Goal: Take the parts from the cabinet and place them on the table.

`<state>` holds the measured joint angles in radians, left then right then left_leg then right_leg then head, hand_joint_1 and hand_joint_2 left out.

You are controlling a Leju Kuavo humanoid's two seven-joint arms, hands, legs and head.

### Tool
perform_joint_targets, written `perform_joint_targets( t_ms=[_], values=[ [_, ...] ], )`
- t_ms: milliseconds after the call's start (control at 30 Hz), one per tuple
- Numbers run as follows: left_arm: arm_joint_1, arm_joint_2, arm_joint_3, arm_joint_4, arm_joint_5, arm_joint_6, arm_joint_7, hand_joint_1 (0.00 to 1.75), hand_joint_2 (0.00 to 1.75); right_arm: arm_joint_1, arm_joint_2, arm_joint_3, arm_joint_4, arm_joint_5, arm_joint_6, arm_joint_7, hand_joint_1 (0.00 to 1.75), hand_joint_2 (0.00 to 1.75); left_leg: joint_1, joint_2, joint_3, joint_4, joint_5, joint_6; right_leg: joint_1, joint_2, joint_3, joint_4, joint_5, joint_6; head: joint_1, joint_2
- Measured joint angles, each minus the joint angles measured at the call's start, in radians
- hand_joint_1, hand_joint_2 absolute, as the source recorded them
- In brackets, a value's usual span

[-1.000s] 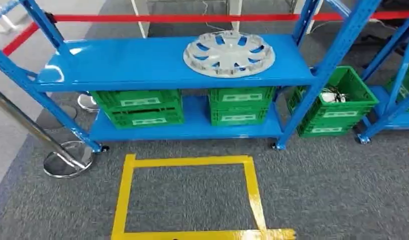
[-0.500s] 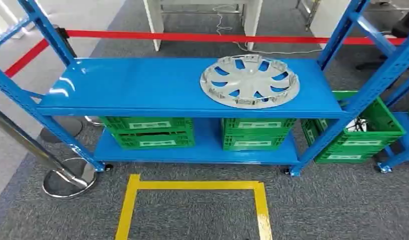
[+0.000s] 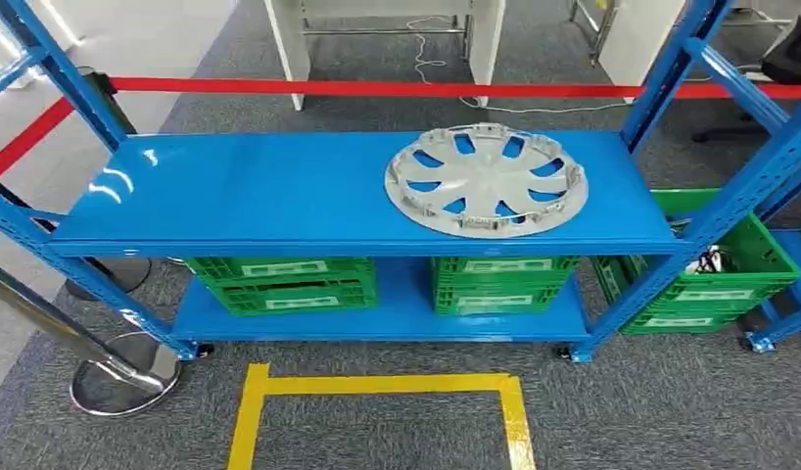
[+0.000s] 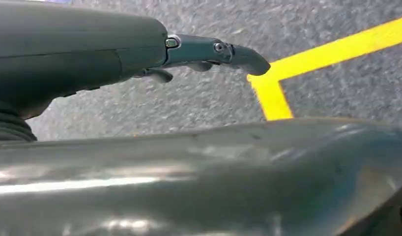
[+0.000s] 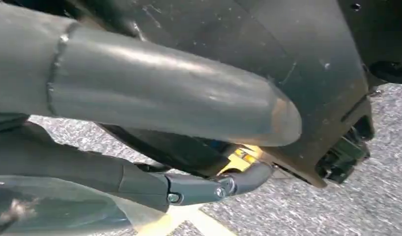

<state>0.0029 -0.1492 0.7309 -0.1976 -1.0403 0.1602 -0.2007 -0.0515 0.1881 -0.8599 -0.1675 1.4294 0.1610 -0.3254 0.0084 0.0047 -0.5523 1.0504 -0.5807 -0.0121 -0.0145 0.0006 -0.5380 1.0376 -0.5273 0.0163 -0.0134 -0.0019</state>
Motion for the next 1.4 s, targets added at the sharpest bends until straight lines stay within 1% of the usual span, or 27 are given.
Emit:
perform_joint_targets(
  t_ms=[33,67,100,133,167,200,233,267,300,333,367,400,433,467,500,533,567,600,667,700,733,800,833,900,1133,1200,1400],
  values=[
    [0.002,0.0,0.001,0.0,0.001,0.0,0.0,0.0,0.0,0.0,0.0,0.0,0.0,0.0,0.0,0.0,0.0,0.0,0.0,0.0,0.001,-0.004,0.036,0.01,0.001,0.0,-0.005,-0.005,-0.005,0.009,0.003,0.0],
    [0.005,0.0,0.001,0.0,0.0,0.0,-0.001,0.0,0.0,0.0,0.0,0.0,0.0,0.001,0.0,0.0,0.0,0.0,-0.001,-0.001,0.005,-0.006,0.043,0.017,0.001,-0.002,0.001,-0.011,-0.011,0.017,0.003,0.0],
    [0.005,-0.002,0.001,0.0,0.0,0.0,-0.001,0.0,0.0,0.0,0.0,0.0,0.0,0.0,0.0,0.0,0.0,0.0,0.004,-0.004,0.011,-0.016,0.055,0.026,0.002,-0.003,0.008,-0.012,-0.015,0.024,0.003,0.0],
    [0.003,-0.003,0.001,0.0,0.0,0.0,-0.001,0.0,0.0,0.0,0.0,0.0,0.0,0.0,0.0,0.0,0.0,0.0,0.007,-0.003,0.018,-0.02,0.063,0.033,0.001,-0.001,0.008,0.006,-0.023,0.027,0.005,0.0],
    [0.001,-0.004,0.001,0.0,0.0,0.0,-0.001,0.0,0.0,-0.001,0.0,0.0,0.0,0.0,0.0,0.0,0.0,0.0,0.007,-0.003,0.018,-0.02,0.061,0.04,0.002,-0.001,-0.016,0.046,-0.051,0.028,0.008,0.0],
    [0.0,-0.004,0.001,0.0,0.0,0.001,-0.001,0.0,0.0,-0.002,0.0,0.0,0.0,0.0,0.0,-0.001,0.0,0.0,0.005,-0.003,0.018,-0.02,0.06,0.044,0.002,-0.001,-0.057,0.123,-0.093,0.029,0.012,0.0],
    [0.0,-0.004,0.001,0.0,0.0,0.001,-0.001,0.0,0.0,-0.003,0.0,0.0,0.0,-0.001,-0.001,-0.003,0.0,0.0,0.001,-0.002,0.019,-0.02,0.057,0.048,0.003,-0.001,-0.102,0.204,-0.128,0.03,0.011,0.0],
    [0.0,-0.004,0.001,0.0,0.0,0.001,-0.001,0.0,0.0,-0.003,-0.001,0.0,0.0,-0.002,-0.001,-0.004,0.0,0.0,-0.002,-0.002,0.02,-0.019,0.053,0.052,0.004,-0.001,-0.14,0.264,-0.143,0.03,0.011,0.0],
    [0.0,-0.004,0.001,0.0,0.0,0.001,-0.001,0.0,0.0,-0.003,-0.002,0.0,-0.001,-0.002,-0.001,-0.004,0.0,0.0,-0.004,-0.003,0.024,-0.019,0.05,0.054,0.005,-0.001,-0.161,0.285,-0.133,0.029,0.012,0.0],
    [0.002,-0.004,0.001,0.0,0.0,0.001,-0.001,0.0,0.0,-0.004,-0.002,0.0,-0.001,-0.002,-0.001,-0.005,0.0,0.0,-0.007,-0.005,0.03,-0.019,0.043,0.055,0.006,-0.001,-0.158,0.259,-0.094,0.025,0.011,0.0],
    [0.002,-0.004,0.002,0.0,-0.002,0.001,-0.001,0.0,0.0,-0.005,-0.002,0.0,-0.001,-0.002,-0.001,-0.006,0.0,0.0,-0.009,-0.008,0.04,-0.019,0.036,0.054,0.006,-0.001,-0.138,0.195,-0.04,0.02,0.013,0.0],
    [0.002,-0.004,0.002,0.0,-0.002,0.0,-0.001,0.0,0.0,-0.004,-0.002,0.0,-0.001,-0.002,0.0,-0.005,0.0,0.0,-0.011,-0.009,0.05,-0.019,0.028,0.054,0.008,-0.001,-0.11,0.119,0.014,0.012,0.012,0.0],
    [0.003,-0.005,0.002,0.0,-0.001,-0.005,-0.001,0.0,0.0,-0.001,-0.002,0.0,-0.001,-0.001,0.001,-0.005,0.0,0.0,-0.011,-0.009,0.055,-0.019,0.019,0.052,0.012,-0.001,-0.088,0.041,0.057,0.003,0.012,0.0],
    [0.001,-0.006,0.003,0.002,0.0,-0.011,-0.001,0.0,0.0,0.0,-0.003,0.0,0.0,-0.001,0.002,-0.005,0.0,0.0,-0.015,-0.01,0.054,-0.016,0.013,0.047,0.016,-0.001,-0.073,0.045,0.043,-0.004,0.004,0.0],
    [-0.002,-0.006,0.005,0.002,0.001,-0.015,-0.001,0.0,0.0,-0.001,-0.003,0.0,0.0,-0.002,0.005,-0.006,0.0,0.0,-0.013,-0.013,0.051,-0.013,0.011,0.042,0.018,-0.001,-0.063,0.017,0.035,-0.007,0.007,0.0],
    [-0.002,-0.006,0.006,0.002,0.002,-0.017,-0.003,0.0,0.0,0.0,-0.003,0.0,0.0,-0.001,0.006,-0.007,0.0,0.0,-0.011,-0.011,0.051,-0.018,0.014,0.036,0.02,0.0,-0.066,0.015,0.035,-0.009,0.008,0.0],
    [-0.002,-0.005,0.007,0.002,0.002,-0.02,-0.005,0.0,0.0,0.0,-0.003,0.0,0.0,-0.002,0.007,-0.008,0.0,0.0,-0.013,-0.01,0.053,-0.017,0.014,0.039,0.017,0.001,-0.062,0.008,0.039,-0.003,0.012,0.0],
    [-0.002,-0.005,0.008,0.002,0.001,-0.021,-0.007,0.0,0.0,0.0,-0.003,0.0,0.0,-0.002,0.008,-0.008,0.0,0.0,-0.013,-0.01,0.056,-0.02,0.018,0.041,0.018,0.003,-0.059,0.004,0.038,-0.004,0.01,0.0],
    [-0.003,-0.005,0.008,0.002,0.0,-0.021,-0.01,0.0,0.0,-0.001,-0.003,0.0,0.0,-0.002,0.009,-0.008,0.0,0.0,-0.013,-0.01,0.07,-0.039,0.016,0.041,0.018,0.002,-0.051,-0.002,0.034,-0.005,0.011,0.0],
    [-0.003,-0.005,0.008,0.002,0.0,-0.022,-0.011,0.0,0.0,-0.001,-0.003,0.0,0.0,-0.002,0.01,-0.009,0.0,0.0,-0.013,-0.01,0.077,-0.047,0.015,0.041,0.018,0.002,-0.047,-0.005,0.031,-0.007,0.01,0.0],
    [-0.003,-0.004,0.008,0.002,0.0,-0.022,-0.012,0.0,0.0,-0.001,-0.003,0.0,0.0,-0.001,0.011,-0.01,0.0,0.0,-0.014,-0.01,0.083,-0.053,0.014,0.041,0.017,0.002,-0.043,-0.007,0.03,-0.008,0.011,0.0],
    [-0.003,-0.002,0.009,0.002,0.0,-0.022,-0.012,0.0,0.0,-0.001,-0.003,0.0,0.0,-0.002,0.012,-0.01,0.0,0.0,-0.014,-0.01,0.09,-0.061,0.012,0.04,0.017,0.002,-0.036,-0.009,0.026,-0.014,0.01,0.0],
    [-0.003,-0.001,0.009,0.002,0.0,-0.022,-0.012,0.0,0.0,-0.001,-0.003,0.0,0.0,-0.001,0.013,-0.01,0.0,0.0,-0.014,-0.01,0.095,-0.065,0.011,0.038,0.017,0.001,-0.033,-0.009,0.024,-0.015,0.01,0.0],
    [-0.004,-0.001,0.01,0.002,0.0,-0.022,-0.012,0.0,0.0,-0.001,-0.003,0.0,0.0,-0.001,0.013,-0.01,0.0,0.0,-0.014,-0.01,0.101,-0.067,0.01,0.037,0.017,0.001,-0.028,-0.009,0.021,-0.016,0.01,0.0],
    [-0.003,-0.001,0.011,0.002,0.0,-0.023,-0.012,0.0,0.0,-0.001,-0.003,0.0,0.0,-0.001,0.014,-0.01,0.0,0.0,-0.014,-0.01,0.106,-0.069,0.011,0.035,0.017,0.001,-0.023,-0.009,0.02,-0.017,0.011,0.0],
    [-0.003,-0.001,0.011,0.002,0.0,-0.023,-0.012,0.0,0.0,-0.001,-0.003,0.0,0.0,-0.001,0.014,-0.01,0.0,0.0,-0.014,-0.01,0.106,-0.069,0.011,0.033,0.017,0.001,-0.022,-0.009,0.02,-0.017,0.011,0.0],
    [-0.003,0.0,0.012,0.002,-0.005,-0.022,-0.012,0.0,0.0,0.0,-0.003,0.0,0.0,-0.001,0.014,-0.01,0.0,0.0,-0.015,-0.01,0.107,-0.069,0.011,0.032,0.016,0.001,-0.02,-0.01,0.02,-0.017,0.011,0.0]
  ],
)
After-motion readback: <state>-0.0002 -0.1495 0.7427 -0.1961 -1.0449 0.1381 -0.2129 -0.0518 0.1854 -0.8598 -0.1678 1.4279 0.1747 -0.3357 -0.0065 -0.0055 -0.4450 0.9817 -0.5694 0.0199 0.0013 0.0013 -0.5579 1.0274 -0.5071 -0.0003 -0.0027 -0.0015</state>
